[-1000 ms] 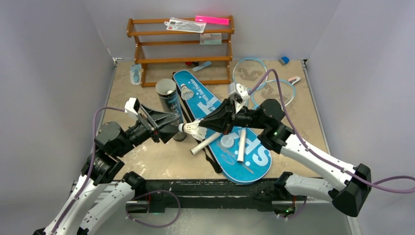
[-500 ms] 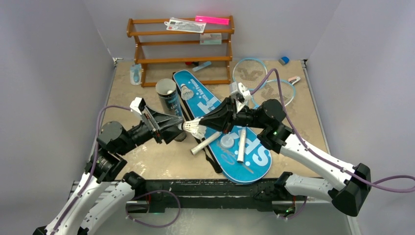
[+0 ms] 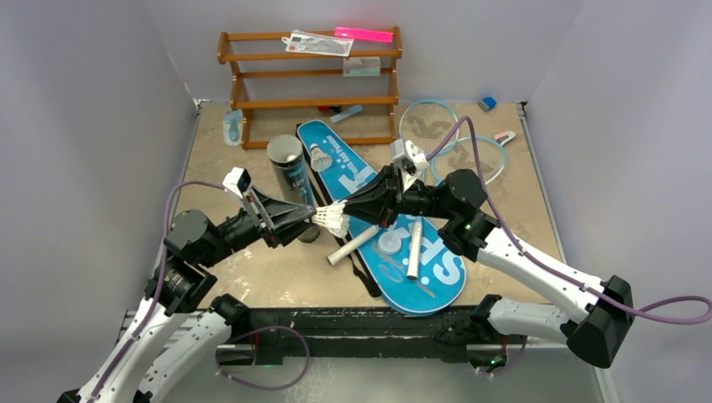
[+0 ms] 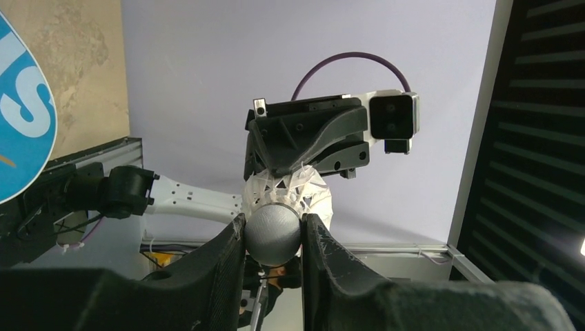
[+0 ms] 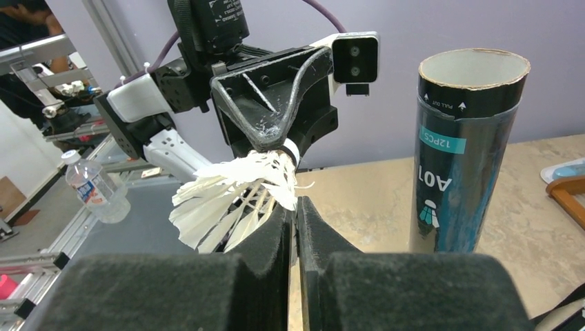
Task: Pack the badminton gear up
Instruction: Place the shuttle tube at the center of the board.
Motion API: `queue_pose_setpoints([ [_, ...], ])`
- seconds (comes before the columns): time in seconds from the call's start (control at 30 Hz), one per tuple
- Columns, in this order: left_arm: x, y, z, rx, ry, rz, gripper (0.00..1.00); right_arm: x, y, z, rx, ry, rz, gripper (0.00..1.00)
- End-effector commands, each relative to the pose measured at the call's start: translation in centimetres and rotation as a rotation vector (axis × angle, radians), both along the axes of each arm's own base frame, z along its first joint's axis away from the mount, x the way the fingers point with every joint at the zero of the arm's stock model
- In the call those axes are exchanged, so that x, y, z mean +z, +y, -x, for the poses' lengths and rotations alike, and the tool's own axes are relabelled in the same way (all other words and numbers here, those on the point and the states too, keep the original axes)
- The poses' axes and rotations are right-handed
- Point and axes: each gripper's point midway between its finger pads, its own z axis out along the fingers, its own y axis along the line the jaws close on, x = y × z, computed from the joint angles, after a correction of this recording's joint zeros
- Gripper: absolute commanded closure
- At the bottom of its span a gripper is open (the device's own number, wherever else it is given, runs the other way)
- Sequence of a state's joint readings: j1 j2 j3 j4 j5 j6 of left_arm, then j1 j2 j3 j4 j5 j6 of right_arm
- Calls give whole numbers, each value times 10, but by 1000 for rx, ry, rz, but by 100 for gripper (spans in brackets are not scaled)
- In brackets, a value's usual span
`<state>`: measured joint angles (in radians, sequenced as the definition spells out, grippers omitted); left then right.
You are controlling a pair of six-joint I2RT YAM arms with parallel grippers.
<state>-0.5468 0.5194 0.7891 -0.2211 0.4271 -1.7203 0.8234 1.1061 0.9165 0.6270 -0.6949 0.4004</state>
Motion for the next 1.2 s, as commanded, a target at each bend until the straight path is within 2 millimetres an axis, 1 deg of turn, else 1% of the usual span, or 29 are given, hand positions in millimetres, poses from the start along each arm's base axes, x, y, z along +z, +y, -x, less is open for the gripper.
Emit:
queue_pose_setpoints([
  [0.0, 12, 2, 7, -12, -46, 24, 89, 25, -3, 1, -5, -53, -63, 88],
  [0.03, 12, 3, 8, -10, -49, 21, 91, 24, -3, 1, -5, -51, -61, 84],
  [0.1, 13, 4, 8, 2, -55, 3, 98, 22, -4, 0, -14, -50, -56, 76],
  [0.13, 14, 6, 8, 11, -60, -7, 100, 21, -5, 0, -20, -52, -54, 70],
  [0.17, 17, 8, 9, 21, -71, -17, 100, 19, -5, -1, -28, -52, -51, 65],
  [0.27, 25, 16, 10, 72, -106, -63, 100, 17, -7, -3, -51, -59, -38, 56],
  [0.33, 32, 23, 10, 107, -139, -97, 100, 15, -9, -5, -68, -61, -23, 49],
  [0.47, 56, 32, 14, 146, -234, -162, 100, 11, -13, -8, -105, -68, 10, 39],
  [0.6, 90, 46, 17, 208, -367, -272, 100, 5, -18, -13, -155, -62, 40, 30],
  [0.7, 114, 52, 16, 235, -481, -361, 100, -2, -23, -19, -203, -45, 60, 27],
  [0.9, 155, 57, 13, 258, -728, -521, 100, -17, -29, -38, -320, 11, 117, 23],
  [1.0, 161, 57, 1, 263, -804, -627, 100, -18, -30, -50, -379, 6, 121, 10],
  [1.07, 161, 61, -10, 277, -828, -715, 100, -24, -27, -55, -384, 9, 143, 2],
  [1.17, 156, 68, -28, 298, -854, -866, 100, -34, -17, -66, -389, 2, 176, 1],
])
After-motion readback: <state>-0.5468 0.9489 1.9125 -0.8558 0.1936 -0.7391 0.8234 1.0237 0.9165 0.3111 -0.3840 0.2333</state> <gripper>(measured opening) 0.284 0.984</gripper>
